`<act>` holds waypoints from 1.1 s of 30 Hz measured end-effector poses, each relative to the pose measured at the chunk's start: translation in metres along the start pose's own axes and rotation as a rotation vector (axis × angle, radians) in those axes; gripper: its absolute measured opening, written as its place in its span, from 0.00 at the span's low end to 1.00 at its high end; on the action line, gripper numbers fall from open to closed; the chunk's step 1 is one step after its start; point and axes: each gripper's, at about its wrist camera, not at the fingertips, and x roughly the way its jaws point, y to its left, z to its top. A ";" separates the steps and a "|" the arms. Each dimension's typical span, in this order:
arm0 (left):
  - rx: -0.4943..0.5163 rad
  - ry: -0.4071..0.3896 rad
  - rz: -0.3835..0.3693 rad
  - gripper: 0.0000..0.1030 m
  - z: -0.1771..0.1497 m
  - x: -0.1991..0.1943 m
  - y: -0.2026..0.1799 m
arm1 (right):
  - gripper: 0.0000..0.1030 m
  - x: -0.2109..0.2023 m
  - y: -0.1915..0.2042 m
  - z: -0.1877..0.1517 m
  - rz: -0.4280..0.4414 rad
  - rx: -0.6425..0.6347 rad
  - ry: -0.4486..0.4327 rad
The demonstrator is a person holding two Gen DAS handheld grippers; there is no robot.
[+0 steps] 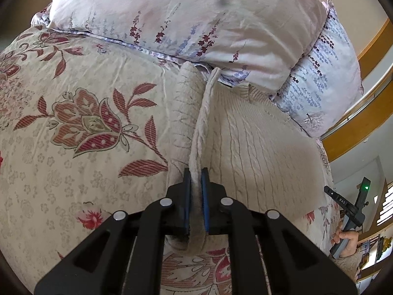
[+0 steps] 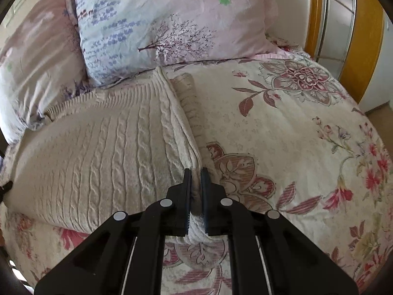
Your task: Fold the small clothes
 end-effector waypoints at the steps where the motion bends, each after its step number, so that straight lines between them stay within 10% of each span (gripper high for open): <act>1: -0.002 0.004 -0.004 0.11 0.001 0.000 0.000 | 0.08 0.000 0.002 0.001 -0.011 -0.008 0.001; 7: -0.010 -0.022 0.025 0.47 0.006 -0.007 -0.004 | 0.34 -0.020 0.023 0.021 0.042 -0.021 -0.065; 18: -0.013 0.004 0.053 0.50 0.006 0.005 -0.004 | 0.47 0.017 0.124 0.010 0.130 -0.305 0.020; 33: -0.234 0.006 -0.110 0.56 0.046 0.030 0.015 | 0.53 0.033 0.171 0.023 0.161 -0.322 0.019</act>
